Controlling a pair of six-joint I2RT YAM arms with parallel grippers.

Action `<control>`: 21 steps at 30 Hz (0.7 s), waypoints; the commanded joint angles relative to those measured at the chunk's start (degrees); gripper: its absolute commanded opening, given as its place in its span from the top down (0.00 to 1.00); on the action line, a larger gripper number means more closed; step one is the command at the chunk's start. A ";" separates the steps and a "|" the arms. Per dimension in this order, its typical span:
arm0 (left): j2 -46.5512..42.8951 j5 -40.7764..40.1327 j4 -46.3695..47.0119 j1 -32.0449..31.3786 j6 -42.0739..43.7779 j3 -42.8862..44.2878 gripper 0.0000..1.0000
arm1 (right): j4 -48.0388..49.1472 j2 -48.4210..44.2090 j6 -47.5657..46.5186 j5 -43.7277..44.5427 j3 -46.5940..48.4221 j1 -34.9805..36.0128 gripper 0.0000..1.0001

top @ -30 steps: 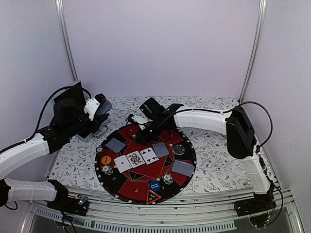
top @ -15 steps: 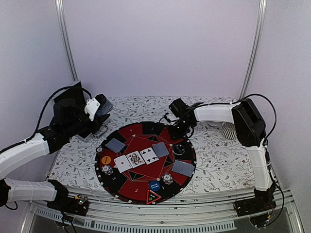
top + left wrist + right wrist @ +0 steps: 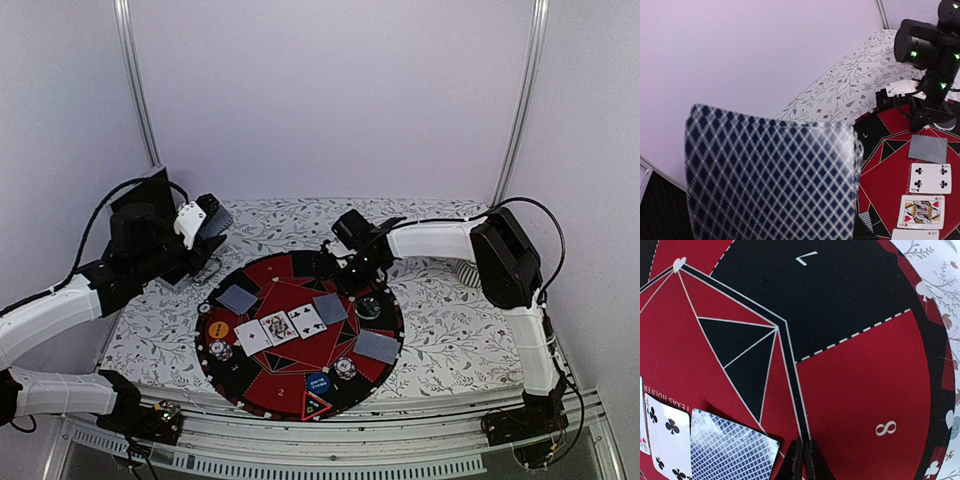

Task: Distribute texas hold em gaming equipment
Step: Adjust the poker card in the community card area.

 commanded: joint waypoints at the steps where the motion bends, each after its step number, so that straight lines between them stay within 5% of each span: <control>1: 0.03 0.59 0.89 0.57 0.05 0.18 0.57 | -3.06 0.73 -0.43 -2.32 -0.48 1.37 0.94; 15: -0.01 0.82 0.80 0.57 0.11 0.19 0.57 | -2.98 0.99 -1.17 -5.67 2.21 2.50 0.94; 21: -0.13 0.76 0.80 0.57 0.14 0.19 0.57 | -4.64 -0.35 -0.25 0.36 1.90 1.72 0.94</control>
